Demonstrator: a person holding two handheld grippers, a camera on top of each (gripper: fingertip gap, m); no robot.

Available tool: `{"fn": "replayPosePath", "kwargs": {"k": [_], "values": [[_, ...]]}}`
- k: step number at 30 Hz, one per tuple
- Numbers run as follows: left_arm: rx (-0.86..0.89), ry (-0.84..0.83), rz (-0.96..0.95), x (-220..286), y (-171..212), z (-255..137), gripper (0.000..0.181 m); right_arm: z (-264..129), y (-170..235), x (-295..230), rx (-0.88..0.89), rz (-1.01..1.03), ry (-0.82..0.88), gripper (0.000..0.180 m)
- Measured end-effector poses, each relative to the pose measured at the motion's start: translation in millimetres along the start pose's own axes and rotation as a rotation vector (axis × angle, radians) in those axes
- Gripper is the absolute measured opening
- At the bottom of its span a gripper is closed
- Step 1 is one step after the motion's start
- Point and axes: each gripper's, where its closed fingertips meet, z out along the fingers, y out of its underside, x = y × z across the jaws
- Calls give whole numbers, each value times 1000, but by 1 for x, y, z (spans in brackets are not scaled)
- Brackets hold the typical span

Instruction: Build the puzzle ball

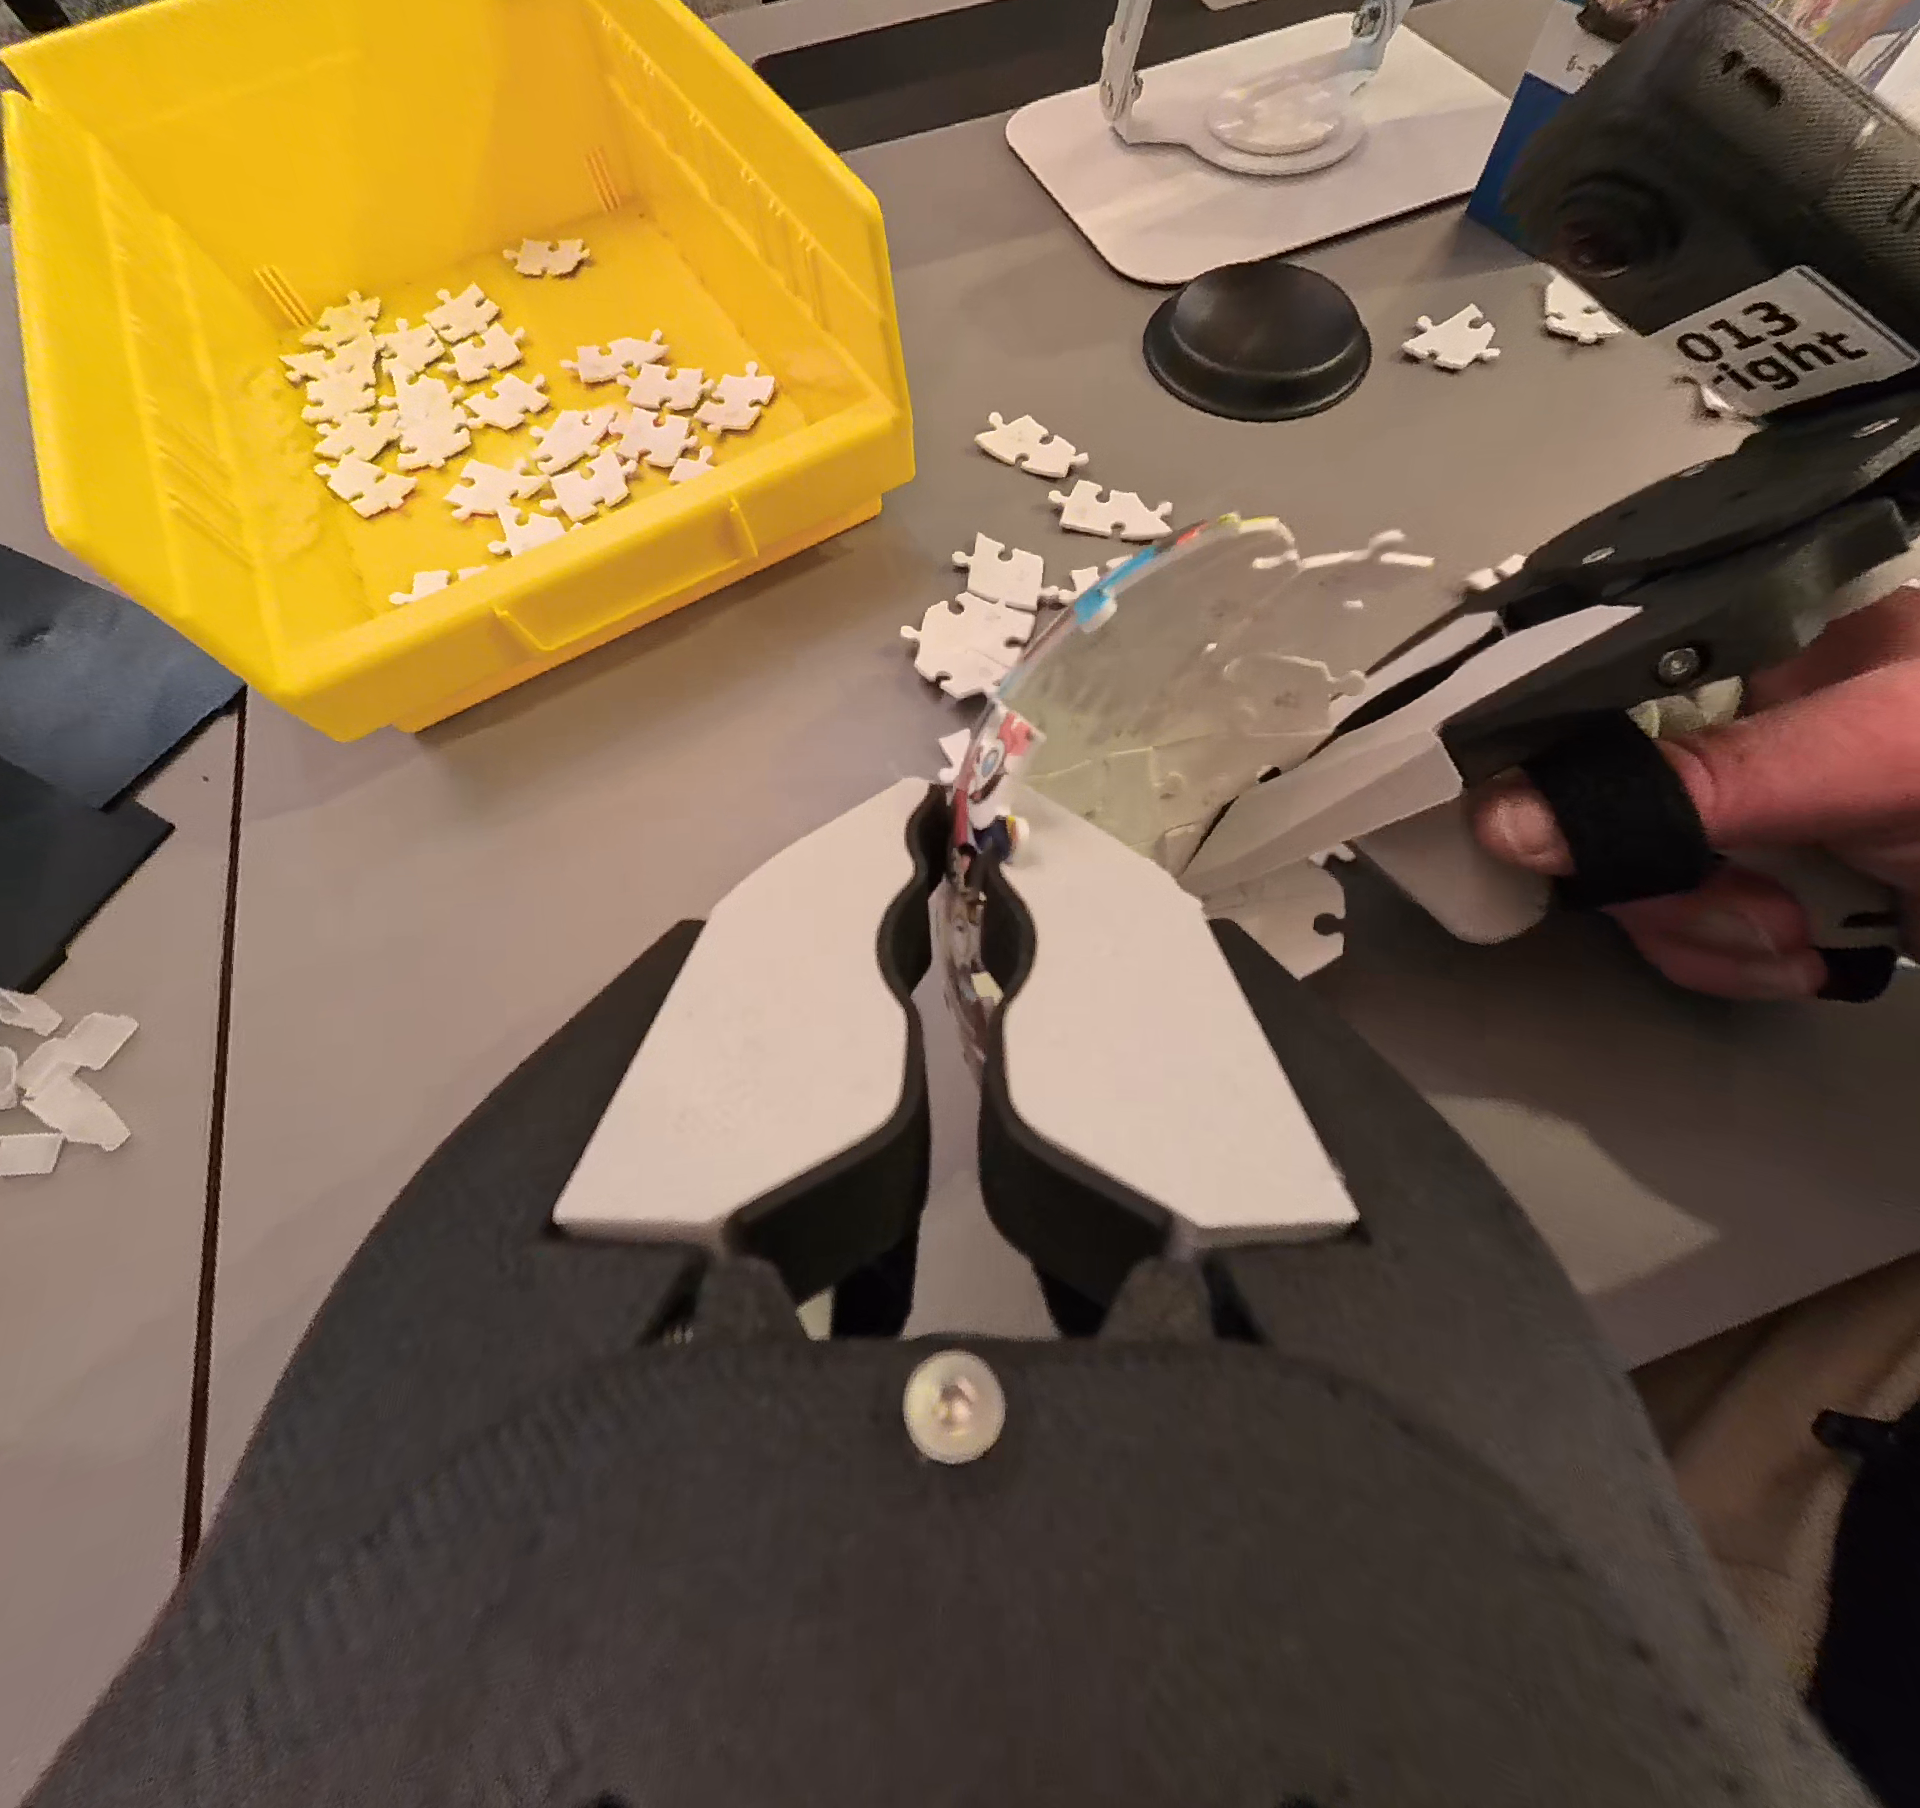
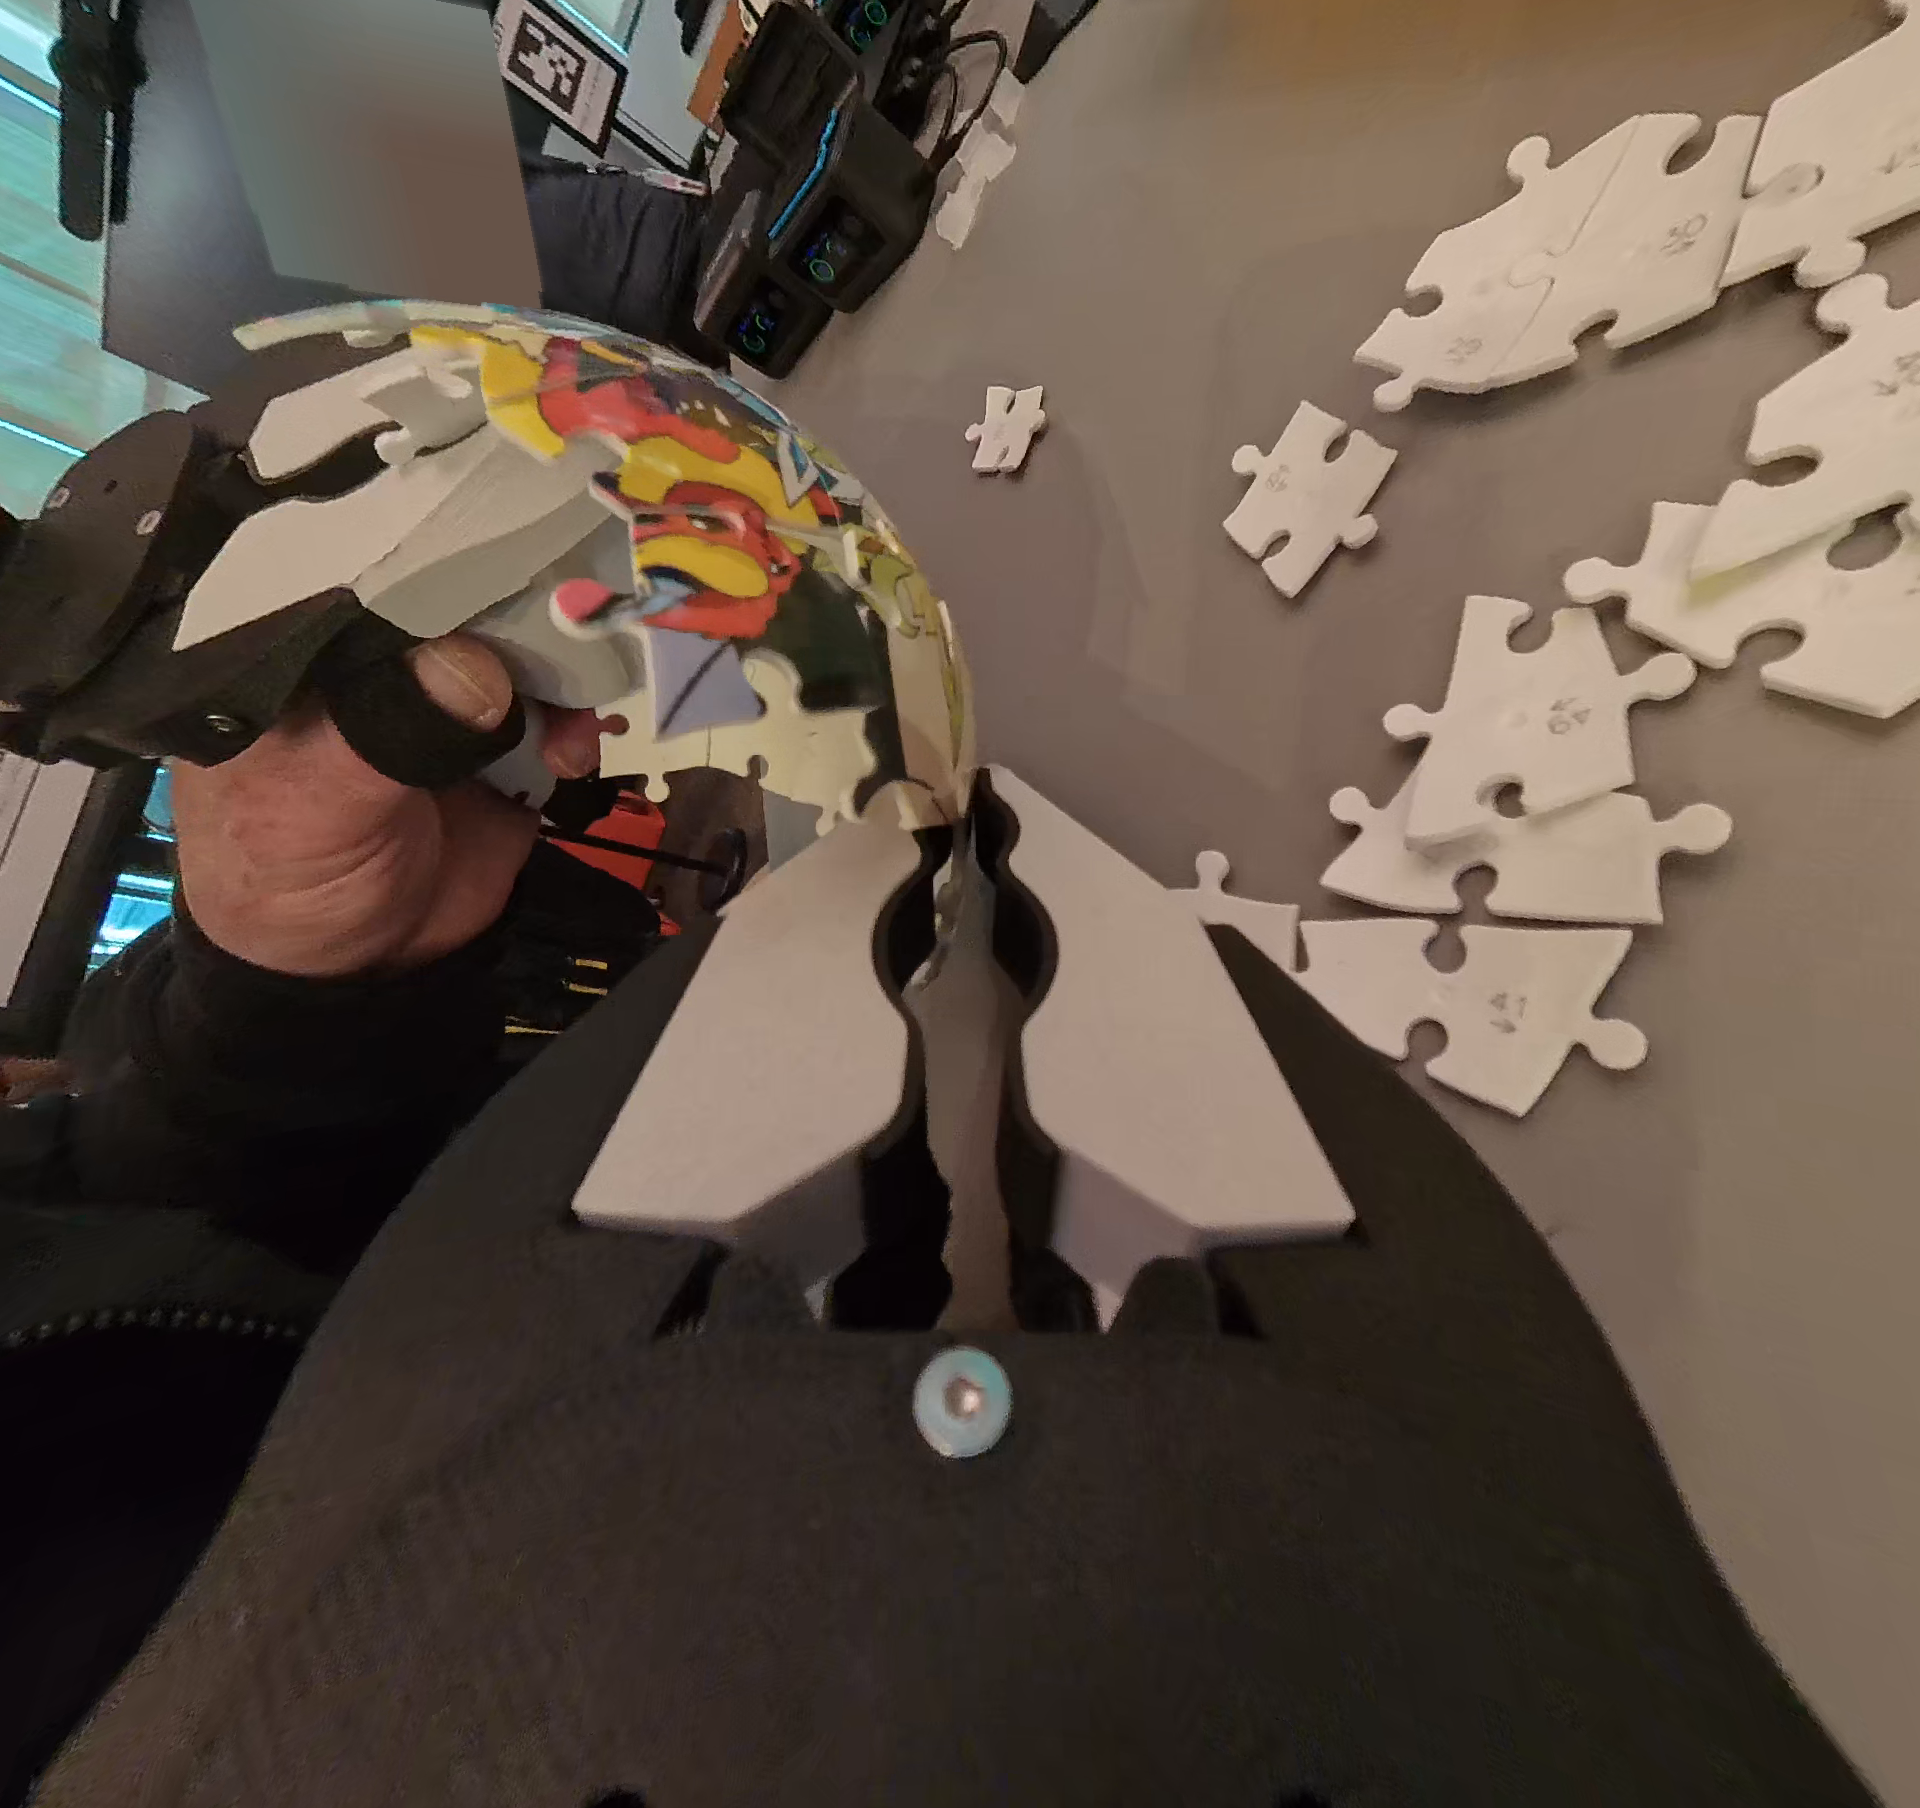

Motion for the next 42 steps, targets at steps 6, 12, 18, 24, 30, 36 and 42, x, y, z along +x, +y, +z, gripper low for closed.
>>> {"fn": "replayPosePath", "kwargs": {"k": [6,12,18,24,30,36,42], "values": [[5,0,-1,-1,-1,-1,4,-3,-7,-4,47,6,-28,4],[12,2,-2,2,-2,-1,4,-5,-9,-2,69,-3,-11,0],[24,2,3,3,-4,-1,4,-7,-10,-1,74,-12,1,0],[23,-7,-4,1,-4,-1,4,-7,-11,-1,85,-3,-9,4],[21,0,-58,-4,0,0,4,-16,-16,1,94,-59,20,14],[-2,7,-100,-7,5,3,4,-20,-22,1,92,-160,80,23],[-9,44,-188,-8,10,6,4,-26,-35,1,102,-301,161,27]]}}
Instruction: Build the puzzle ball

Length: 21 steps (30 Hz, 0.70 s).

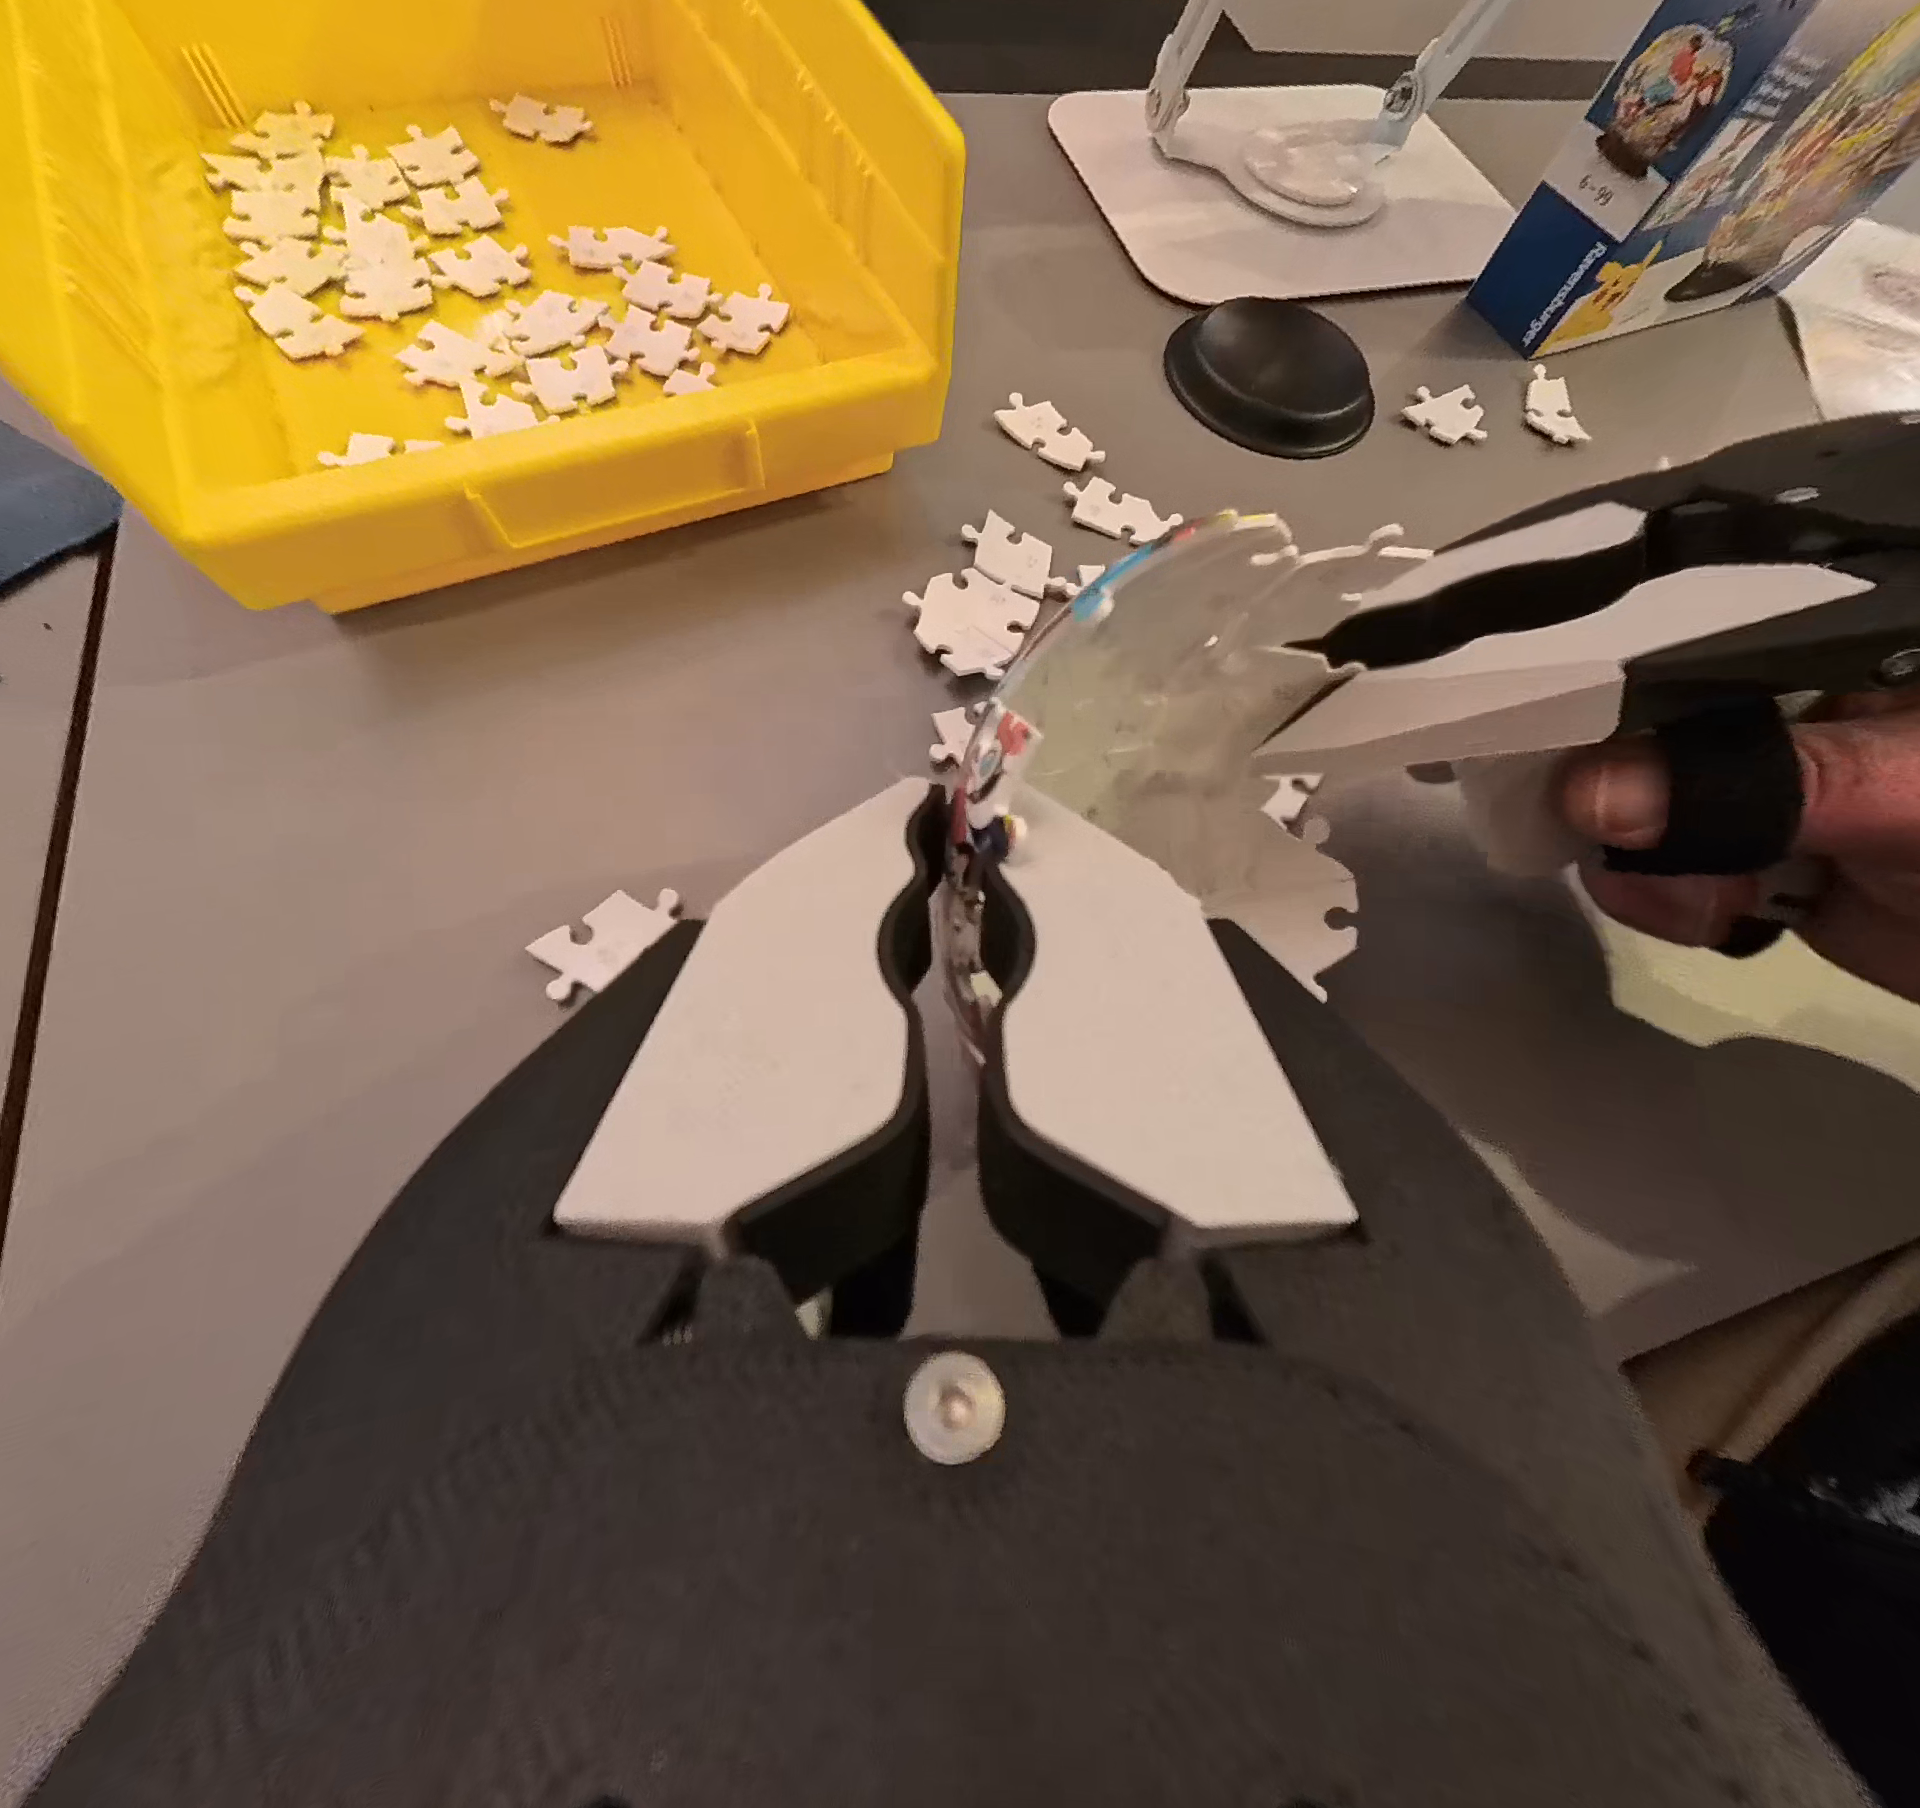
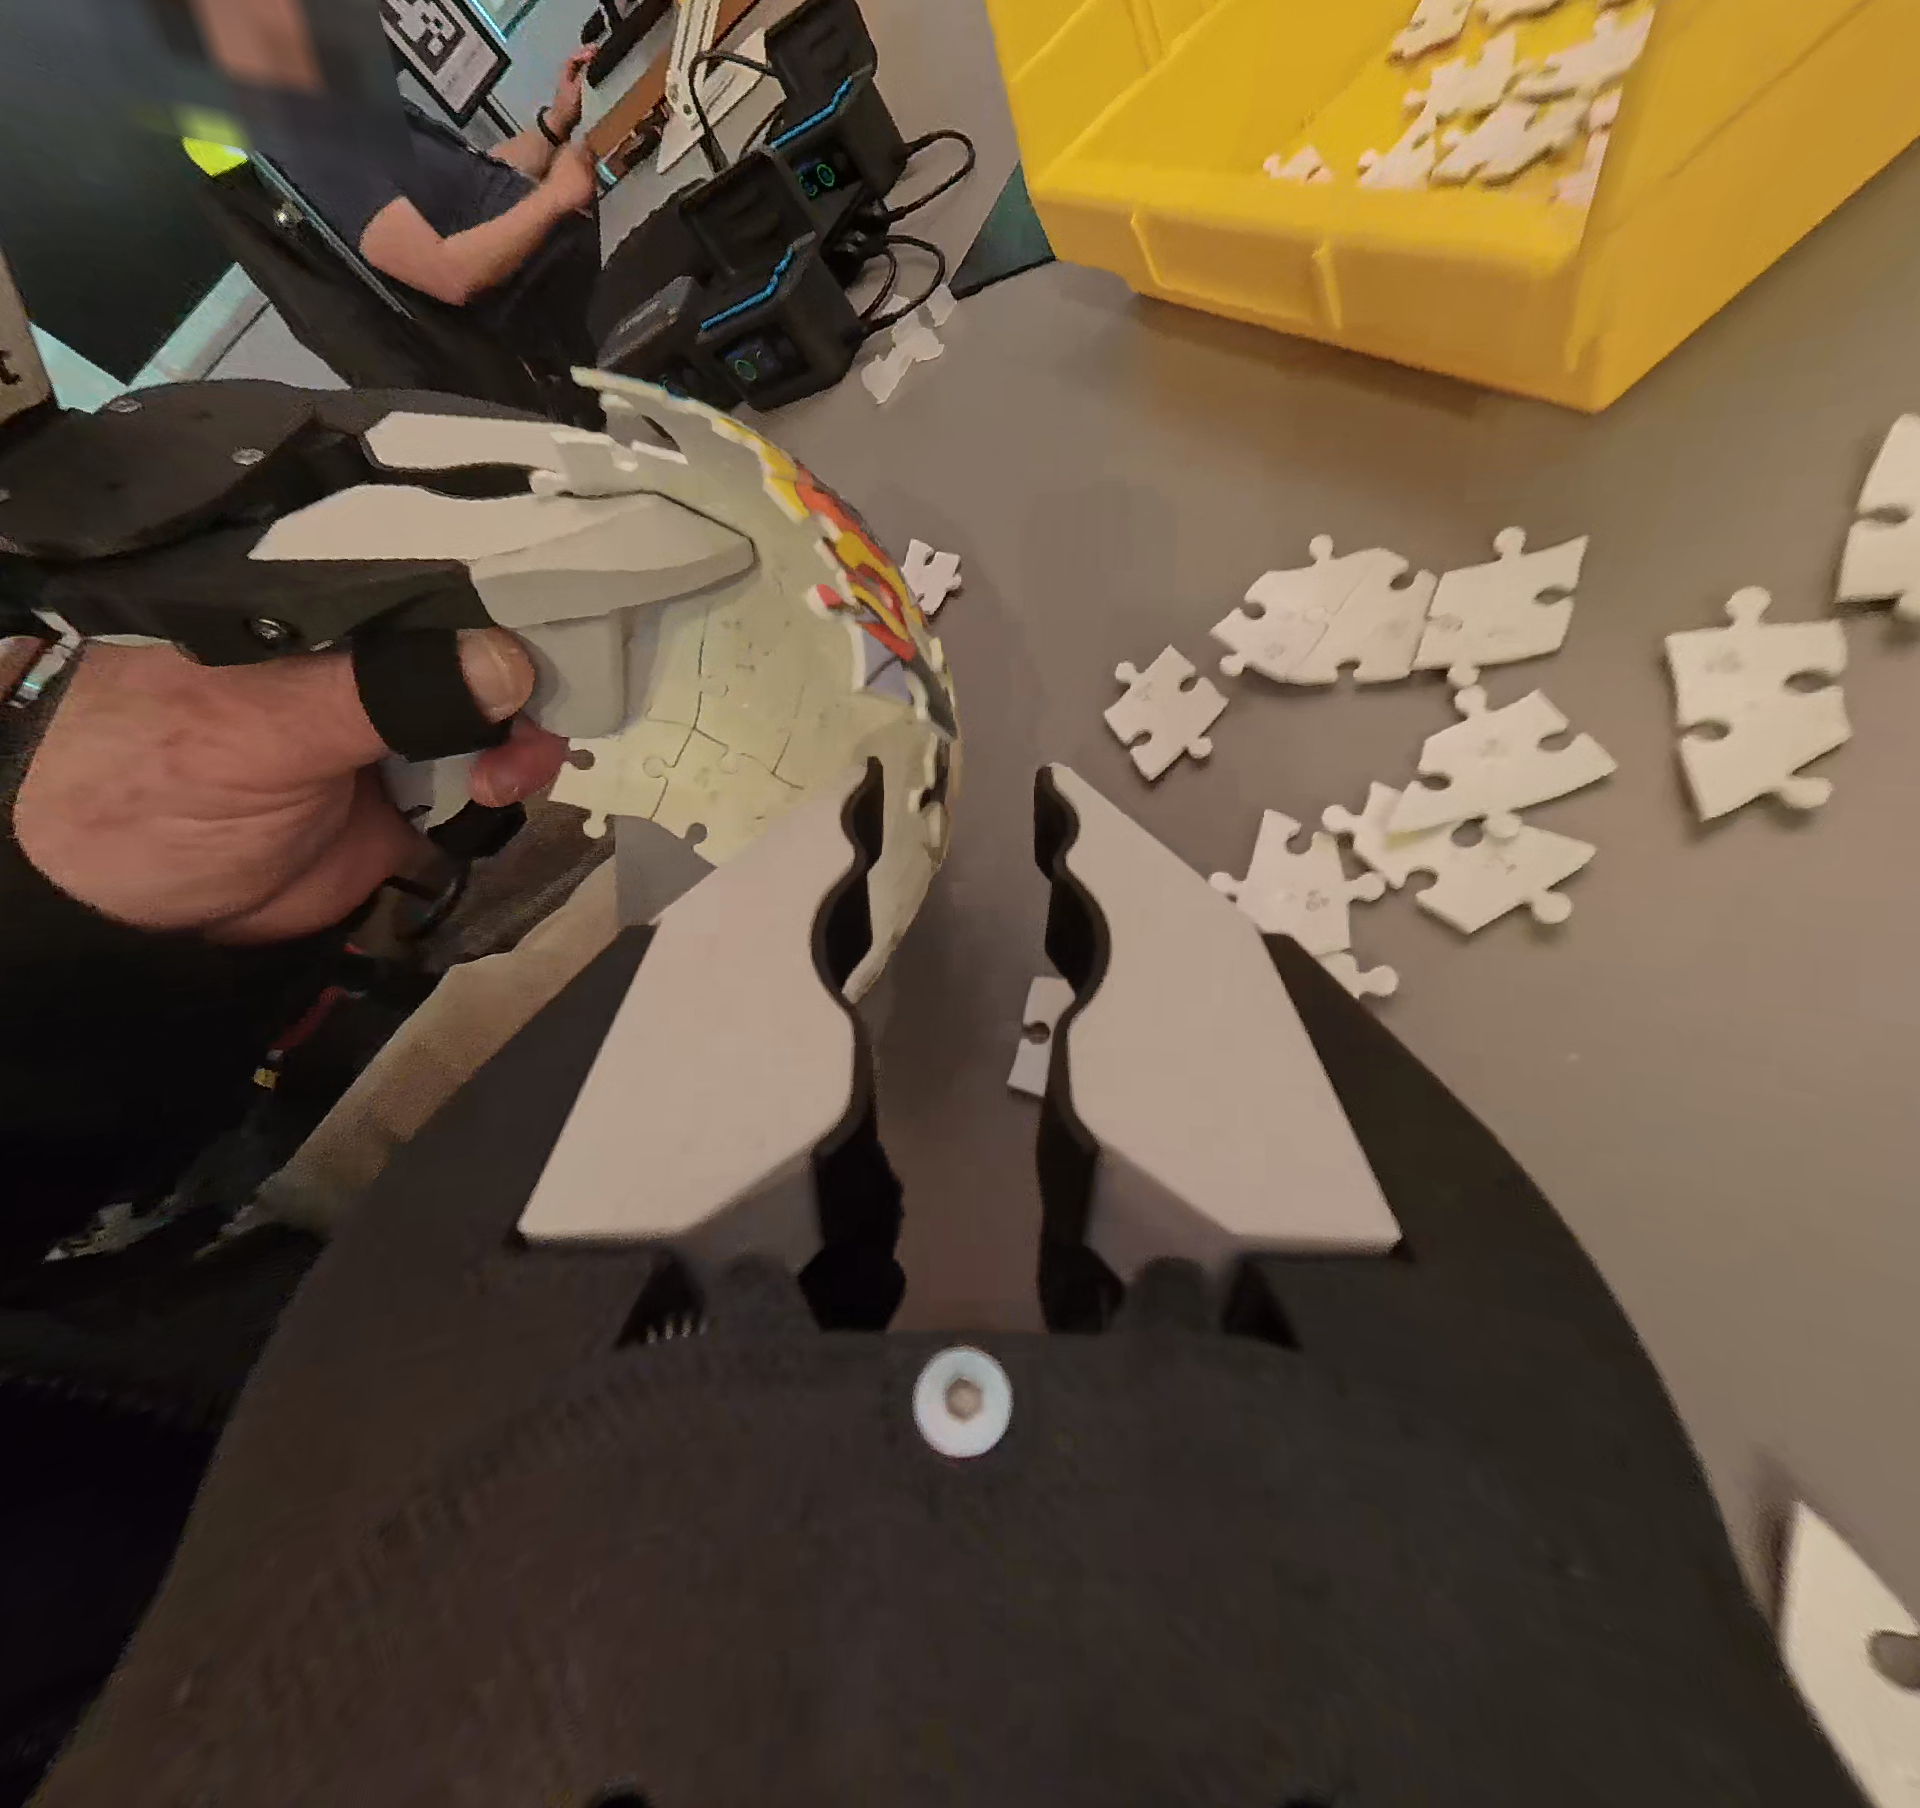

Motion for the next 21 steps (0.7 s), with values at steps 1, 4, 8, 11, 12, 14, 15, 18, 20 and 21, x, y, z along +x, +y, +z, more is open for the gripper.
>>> {"fn": "replayPosePath", "kwargs": {"k": [1,4,8,11,12,14,15,18,20,21], "values": [[-2,-1,-5,-1,1,0,4,-1,-4,0,8,-15,5,27],[-8,-2,-11,-3,3,0,4,-5,-11,-3,26,-51,8,25],[-16,-2,-3,0,4,1,4,-6,-18,-5,41,-97,28,15],[-20,-2,4,2,4,2,4,-6,-18,-5,35,-122,51,8],[-21,-4,6,2,4,2,4,-6,-17,-5,31,-132,58,6],[-20,-7,8,3,4,2,4,-6,-18,-4,32,-150,76,5],[-19,-6,9,3,3,2,4,-6,-18,-4,34,-156,81,4],[-20,-15,16,3,3,2,4,-6,-17,-4,26,-176,98,3],[-18,-16,16,3,3,1,4,-5,-17,-2,32,-144,101,9],[-14,-14,15,4,2,1,4,-4,-16,-1,31,-130,99,13]]}}
